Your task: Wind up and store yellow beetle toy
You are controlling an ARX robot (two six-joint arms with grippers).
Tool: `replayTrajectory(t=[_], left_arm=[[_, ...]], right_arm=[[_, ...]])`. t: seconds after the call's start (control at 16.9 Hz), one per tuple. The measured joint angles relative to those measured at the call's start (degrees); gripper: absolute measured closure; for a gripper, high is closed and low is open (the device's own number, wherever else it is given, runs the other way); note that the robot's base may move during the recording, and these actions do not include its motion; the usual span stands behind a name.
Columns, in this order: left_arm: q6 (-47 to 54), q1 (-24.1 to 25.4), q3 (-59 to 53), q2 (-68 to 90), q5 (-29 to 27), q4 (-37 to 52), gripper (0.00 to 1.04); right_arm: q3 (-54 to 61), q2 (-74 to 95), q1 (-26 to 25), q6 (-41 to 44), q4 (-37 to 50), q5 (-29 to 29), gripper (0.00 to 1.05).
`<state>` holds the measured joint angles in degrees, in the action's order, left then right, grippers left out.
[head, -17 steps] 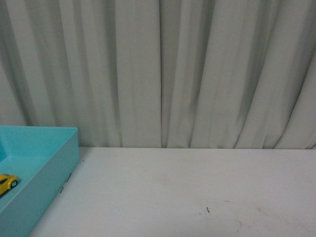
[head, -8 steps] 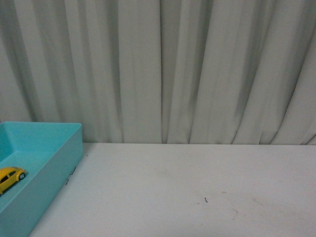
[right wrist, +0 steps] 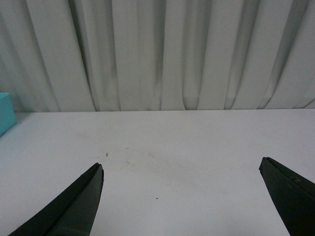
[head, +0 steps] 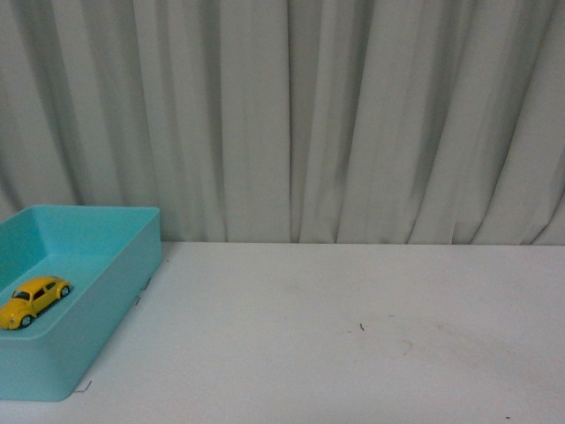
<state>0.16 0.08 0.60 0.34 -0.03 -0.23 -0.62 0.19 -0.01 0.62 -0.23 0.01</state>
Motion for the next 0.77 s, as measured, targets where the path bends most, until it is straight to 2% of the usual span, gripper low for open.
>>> replayTrajectory(t=[0.77], left_arm=[[0.00,0.00,0.00,0.00,0.00,0.04,0.07]], right_arm=[[0.00,0.00,0.00,0.00,0.00,0.00,0.07]])
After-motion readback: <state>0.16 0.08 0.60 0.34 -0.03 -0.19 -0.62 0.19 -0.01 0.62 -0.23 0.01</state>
